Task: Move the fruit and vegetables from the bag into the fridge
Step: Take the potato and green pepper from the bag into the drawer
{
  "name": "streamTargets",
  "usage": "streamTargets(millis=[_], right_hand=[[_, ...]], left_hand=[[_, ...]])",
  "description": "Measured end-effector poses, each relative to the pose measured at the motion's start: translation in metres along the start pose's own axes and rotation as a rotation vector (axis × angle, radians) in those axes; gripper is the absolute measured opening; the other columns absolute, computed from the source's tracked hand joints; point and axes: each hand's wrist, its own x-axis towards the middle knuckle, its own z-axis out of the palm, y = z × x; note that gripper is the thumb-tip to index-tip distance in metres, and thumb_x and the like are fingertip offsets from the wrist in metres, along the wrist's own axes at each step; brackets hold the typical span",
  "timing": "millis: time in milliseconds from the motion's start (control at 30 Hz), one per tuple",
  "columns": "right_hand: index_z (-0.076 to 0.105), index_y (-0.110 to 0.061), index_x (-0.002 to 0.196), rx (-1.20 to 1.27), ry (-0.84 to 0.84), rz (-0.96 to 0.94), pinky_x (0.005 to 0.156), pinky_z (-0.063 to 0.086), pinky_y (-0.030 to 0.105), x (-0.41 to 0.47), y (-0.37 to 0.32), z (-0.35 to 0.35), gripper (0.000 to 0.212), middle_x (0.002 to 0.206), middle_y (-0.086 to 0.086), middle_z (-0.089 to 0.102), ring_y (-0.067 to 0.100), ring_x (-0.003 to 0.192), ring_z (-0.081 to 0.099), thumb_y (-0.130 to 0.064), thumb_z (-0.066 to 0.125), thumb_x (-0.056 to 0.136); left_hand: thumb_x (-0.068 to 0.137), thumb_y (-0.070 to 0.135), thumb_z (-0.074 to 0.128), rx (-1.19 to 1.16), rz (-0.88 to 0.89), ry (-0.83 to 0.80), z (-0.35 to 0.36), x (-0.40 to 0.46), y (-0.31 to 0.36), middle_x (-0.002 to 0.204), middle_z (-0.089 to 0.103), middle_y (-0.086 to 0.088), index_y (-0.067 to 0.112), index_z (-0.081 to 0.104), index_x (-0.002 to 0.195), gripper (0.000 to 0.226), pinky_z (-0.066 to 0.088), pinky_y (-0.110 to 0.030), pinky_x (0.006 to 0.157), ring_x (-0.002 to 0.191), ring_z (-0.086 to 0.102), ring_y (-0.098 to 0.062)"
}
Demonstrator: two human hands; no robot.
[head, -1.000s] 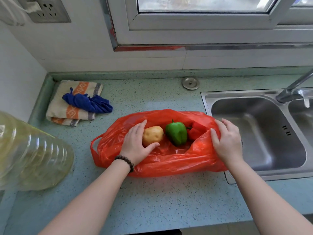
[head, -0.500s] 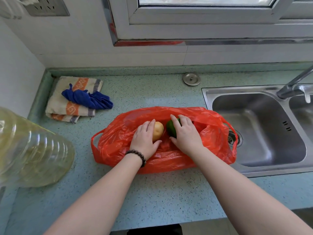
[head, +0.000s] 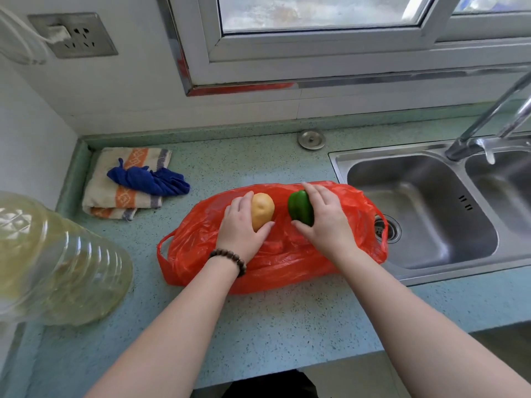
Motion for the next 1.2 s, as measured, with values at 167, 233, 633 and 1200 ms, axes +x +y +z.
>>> streamTargets(millis=[167, 233, 633, 1200], right_hand=[[0.034, -0.026, 0.140, 0.037, 0.167, 0.140, 0.107, 0.035, 0.037, -0.017, 0.003, -0.031, 0.080, 0.137, 0.007, 0.039, 0.024, 0.128, 0.037, -0.036, 0.075, 0.072], [0.033, -0.027, 0.140, 0.032, 0.209, 0.175, 0.107, 0.035, 0.036, -0.030, 0.004, -0.042, 0.081, 0.136, 0.008, 0.039, 0.024, 0.127, 0.037, -0.036, 0.076, 0.072], [0.031, -0.026, 0.141, -0.038, 0.485, 0.504, 0.100, 0.039, 0.035, -0.171, 0.038, -0.111, 0.081, 0.135, 0.004, 0.039, 0.022, 0.123, 0.041, -0.033, 0.075, 0.074], [0.036, -0.022, 0.140, -0.223, 0.974, 1.158, 0.086, 0.034, 0.021, -0.502, 0.096, -0.185, 0.081, 0.125, 0.002, 0.046, 0.018, 0.118, 0.043, -0.028, 0.078, 0.071]], left_hand=[[0.080, 0.047, 0.067, -0.035, 0.076, 0.009, -0.012, 0.000, 0.026, 0.134, 0.046, -0.006, 0.013, 0.036, 0.140, 0.076, 0.037, -0.035, 0.104, 0.123, 0.043, -0.024], [0.079, 0.047, 0.068, -0.052, 0.122, -0.012, -0.013, -0.003, 0.039, 0.133, 0.047, -0.006, 0.013, 0.037, 0.139, 0.075, 0.037, -0.036, 0.104, 0.121, 0.044, -0.025], [0.079, 0.044, 0.068, -0.129, 0.498, -0.291, 0.032, -0.050, 0.149, 0.132, 0.045, -0.006, 0.014, 0.035, 0.141, 0.076, 0.035, -0.033, 0.103, 0.120, 0.043, -0.025], [0.082, 0.047, 0.063, -0.188, 1.135, -0.793, 0.152, -0.303, 0.364, 0.135, 0.043, 0.000, 0.018, 0.030, 0.142, 0.075, 0.043, -0.033, 0.093, 0.123, 0.042, -0.021]])
